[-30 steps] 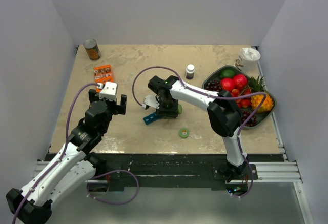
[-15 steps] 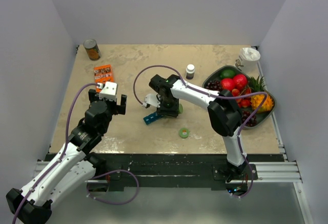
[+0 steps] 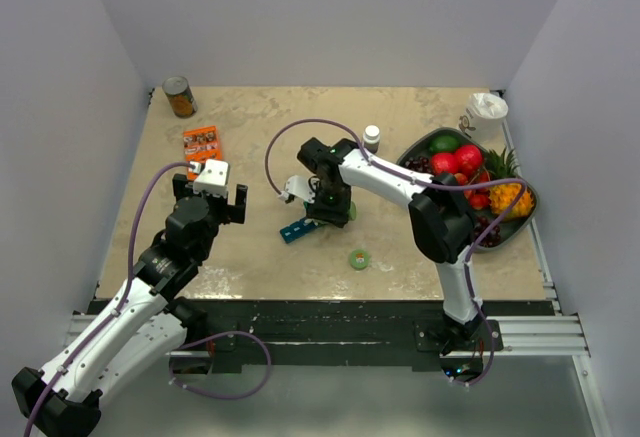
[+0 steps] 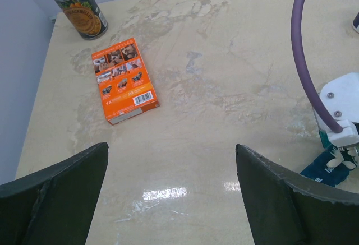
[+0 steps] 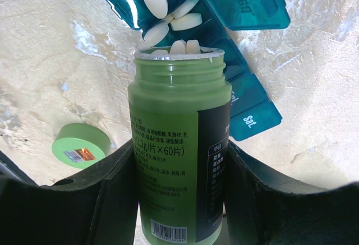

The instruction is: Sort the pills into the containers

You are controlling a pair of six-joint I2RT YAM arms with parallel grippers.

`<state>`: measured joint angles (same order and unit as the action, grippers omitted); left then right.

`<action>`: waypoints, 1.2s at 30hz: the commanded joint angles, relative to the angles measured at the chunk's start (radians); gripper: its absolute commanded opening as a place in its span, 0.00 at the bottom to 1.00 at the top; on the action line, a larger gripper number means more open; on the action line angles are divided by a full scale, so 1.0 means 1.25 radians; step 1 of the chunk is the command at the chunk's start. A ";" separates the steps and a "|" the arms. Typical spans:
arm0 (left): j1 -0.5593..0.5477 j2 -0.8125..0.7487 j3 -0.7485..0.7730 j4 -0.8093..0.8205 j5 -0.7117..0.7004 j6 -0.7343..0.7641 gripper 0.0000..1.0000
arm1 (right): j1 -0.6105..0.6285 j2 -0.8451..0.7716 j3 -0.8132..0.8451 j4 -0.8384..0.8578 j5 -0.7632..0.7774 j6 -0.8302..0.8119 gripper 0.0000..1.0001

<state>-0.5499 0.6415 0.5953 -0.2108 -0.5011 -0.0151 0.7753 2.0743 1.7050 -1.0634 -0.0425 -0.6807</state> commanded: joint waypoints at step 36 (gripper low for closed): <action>0.007 0.021 -0.085 0.079 0.461 -0.368 0.95 | -0.280 -0.486 -0.263 0.198 -0.784 -0.113 0.00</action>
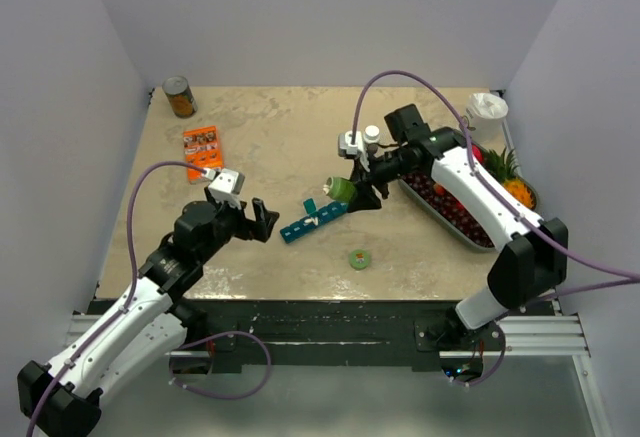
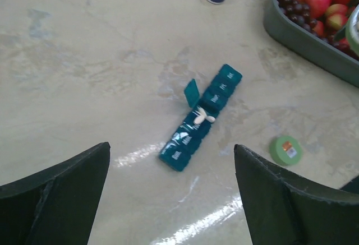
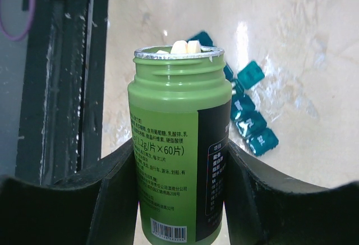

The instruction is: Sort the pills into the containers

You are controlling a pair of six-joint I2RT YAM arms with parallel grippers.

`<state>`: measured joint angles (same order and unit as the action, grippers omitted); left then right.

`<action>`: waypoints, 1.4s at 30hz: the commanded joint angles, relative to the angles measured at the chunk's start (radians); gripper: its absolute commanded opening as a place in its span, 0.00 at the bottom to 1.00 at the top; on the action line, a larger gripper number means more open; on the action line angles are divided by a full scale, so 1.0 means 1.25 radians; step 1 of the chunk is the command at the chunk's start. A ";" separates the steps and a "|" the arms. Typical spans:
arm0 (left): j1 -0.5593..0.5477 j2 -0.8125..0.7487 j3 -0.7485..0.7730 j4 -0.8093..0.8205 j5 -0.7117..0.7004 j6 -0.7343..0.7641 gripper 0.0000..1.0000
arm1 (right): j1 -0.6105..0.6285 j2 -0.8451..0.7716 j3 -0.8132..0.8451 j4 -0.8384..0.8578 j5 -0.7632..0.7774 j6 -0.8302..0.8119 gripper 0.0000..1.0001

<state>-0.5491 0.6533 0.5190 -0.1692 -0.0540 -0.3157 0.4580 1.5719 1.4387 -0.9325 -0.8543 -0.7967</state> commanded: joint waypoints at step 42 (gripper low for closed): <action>-0.012 0.658 0.182 0.189 0.210 -0.258 0.00 | -0.122 -0.208 -0.188 0.166 -0.258 -0.027 0.00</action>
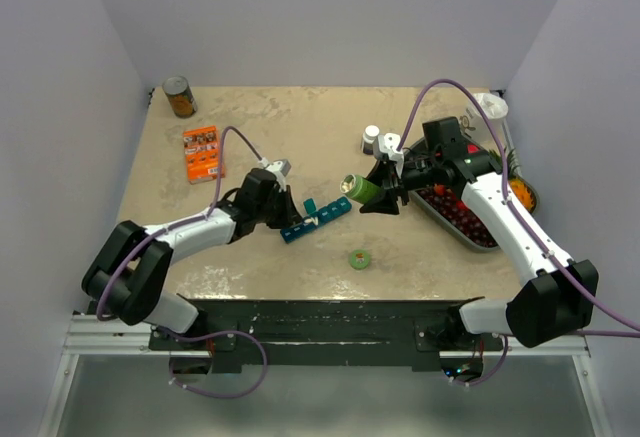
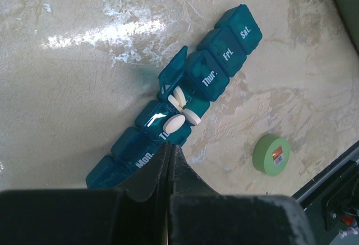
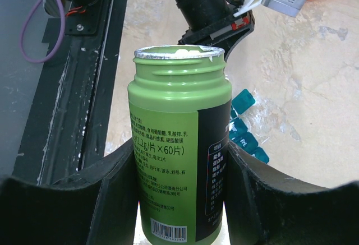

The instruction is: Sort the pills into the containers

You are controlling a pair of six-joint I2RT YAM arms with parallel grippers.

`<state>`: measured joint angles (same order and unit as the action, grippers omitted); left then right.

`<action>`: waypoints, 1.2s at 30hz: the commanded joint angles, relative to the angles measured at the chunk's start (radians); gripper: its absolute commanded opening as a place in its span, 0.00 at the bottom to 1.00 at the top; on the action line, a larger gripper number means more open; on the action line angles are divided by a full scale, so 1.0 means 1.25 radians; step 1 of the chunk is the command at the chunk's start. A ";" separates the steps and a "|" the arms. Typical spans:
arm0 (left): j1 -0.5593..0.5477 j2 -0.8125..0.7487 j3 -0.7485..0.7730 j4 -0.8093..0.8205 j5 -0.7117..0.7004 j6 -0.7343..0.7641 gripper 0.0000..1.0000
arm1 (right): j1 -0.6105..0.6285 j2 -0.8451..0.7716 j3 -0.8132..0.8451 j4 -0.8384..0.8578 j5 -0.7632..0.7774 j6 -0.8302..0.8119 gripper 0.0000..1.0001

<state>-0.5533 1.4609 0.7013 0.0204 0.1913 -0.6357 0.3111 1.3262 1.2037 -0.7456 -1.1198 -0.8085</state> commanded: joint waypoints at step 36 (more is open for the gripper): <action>-0.027 0.106 0.089 0.041 0.021 0.008 0.00 | -0.016 -0.019 0.004 -0.007 -0.060 -0.042 0.00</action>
<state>-0.5785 1.5803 0.7677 0.0364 0.2054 -0.6350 0.2951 1.3262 1.2037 -0.7547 -1.1450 -0.8368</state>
